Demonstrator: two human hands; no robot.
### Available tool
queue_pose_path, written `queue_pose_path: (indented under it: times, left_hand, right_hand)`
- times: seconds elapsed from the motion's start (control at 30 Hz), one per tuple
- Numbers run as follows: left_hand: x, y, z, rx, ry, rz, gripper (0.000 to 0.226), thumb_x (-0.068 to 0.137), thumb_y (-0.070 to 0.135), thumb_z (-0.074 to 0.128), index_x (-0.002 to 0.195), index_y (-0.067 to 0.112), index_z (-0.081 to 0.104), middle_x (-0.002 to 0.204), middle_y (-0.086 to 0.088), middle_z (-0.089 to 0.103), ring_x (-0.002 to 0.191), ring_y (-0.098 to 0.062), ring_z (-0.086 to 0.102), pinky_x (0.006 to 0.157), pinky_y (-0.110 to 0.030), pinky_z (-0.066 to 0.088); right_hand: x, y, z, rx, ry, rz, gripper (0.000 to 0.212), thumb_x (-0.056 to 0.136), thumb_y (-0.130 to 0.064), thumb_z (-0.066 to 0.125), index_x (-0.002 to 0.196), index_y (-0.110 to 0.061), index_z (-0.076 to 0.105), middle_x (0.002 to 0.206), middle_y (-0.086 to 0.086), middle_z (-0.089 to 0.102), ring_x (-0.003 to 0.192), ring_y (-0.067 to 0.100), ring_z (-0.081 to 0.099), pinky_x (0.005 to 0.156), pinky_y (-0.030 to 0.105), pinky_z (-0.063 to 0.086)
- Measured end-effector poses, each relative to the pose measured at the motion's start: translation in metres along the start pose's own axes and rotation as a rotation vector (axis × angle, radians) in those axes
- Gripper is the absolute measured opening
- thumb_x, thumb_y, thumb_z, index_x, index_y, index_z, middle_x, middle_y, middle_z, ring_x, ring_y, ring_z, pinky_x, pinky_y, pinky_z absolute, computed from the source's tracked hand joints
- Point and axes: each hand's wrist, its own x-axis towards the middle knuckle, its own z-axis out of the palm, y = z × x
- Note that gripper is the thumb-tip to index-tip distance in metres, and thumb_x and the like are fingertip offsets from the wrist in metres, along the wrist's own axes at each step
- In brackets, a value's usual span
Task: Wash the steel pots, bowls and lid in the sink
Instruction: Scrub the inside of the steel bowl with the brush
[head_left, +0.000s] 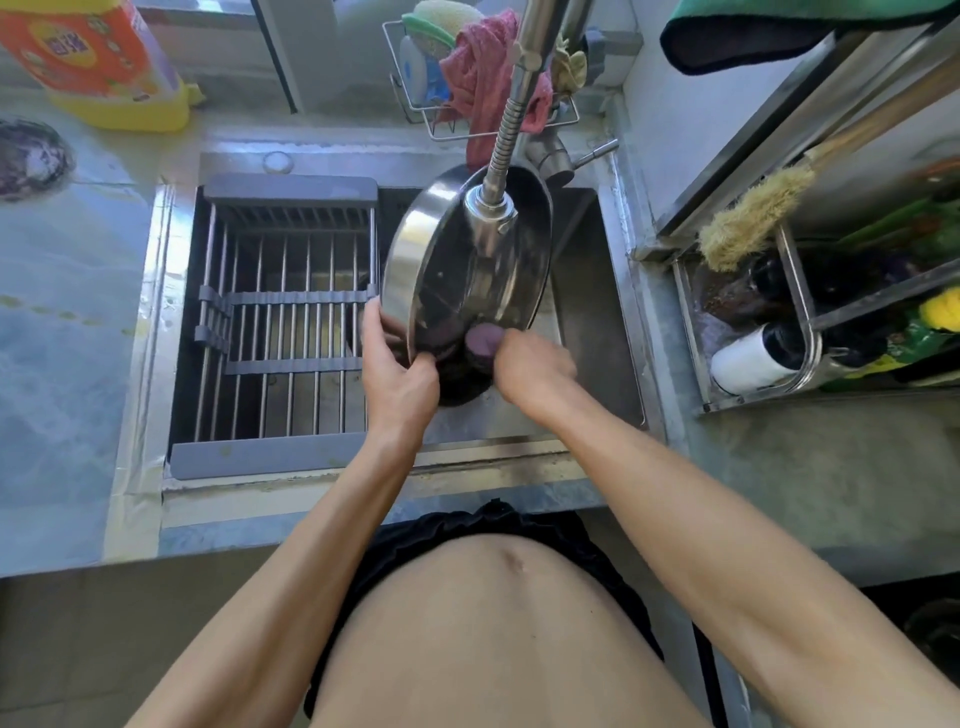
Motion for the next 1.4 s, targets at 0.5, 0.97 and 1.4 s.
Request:
queue_pose_path:
  times: [0.5,0.97,1.4]
  left_hand:
    - [0.016,-0.003,-0.021,-0.243,-0.191,-0.539,0.053,0.096,-0.002,0.057,0.144,0.014,0.041,0.13,-0.02,0.065,0.105,-0.034,0.073,0.086,-0.057,0.061]
    - [0.095,0.093,-0.064,0.484,-0.599,-0.33,0.048,0.094,-0.006,0.046,0.132,0.022,0.047,0.09,-0.017,0.077,0.075,-0.037,0.077,0.056,-0.049,0.063]
    - [0.003,0.035,-0.009,0.154,-0.006,0.056,0.067,0.085,-0.012,0.049,0.138,0.03,0.043,0.1,0.013,0.062,0.089,0.005,0.06,0.079,-0.019,0.052]
  right_hand:
    - [0.017,0.039,0.048,1.313,0.045,0.497,0.018,0.082,-0.007,0.068,0.09,-0.014,0.054,0.069,0.0,0.049,0.052,0.013,0.04,0.045,0.026,0.028]
    - [0.01,0.05,0.021,0.921,0.226,0.218,0.031,0.09,-0.028,0.064,0.113,-0.011,0.05,0.098,0.004,0.055,0.073,0.013,0.054,0.053,0.025,0.036]
    - [-0.013,-0.005,-0.011,0.307,-0.237,-0.161,0.026,0.089,-0.007,0.06,0.113,-0.006,0.069,0.107,0.014,0.072,0.073,0.021,0.061,0.058,0.027,0.045]
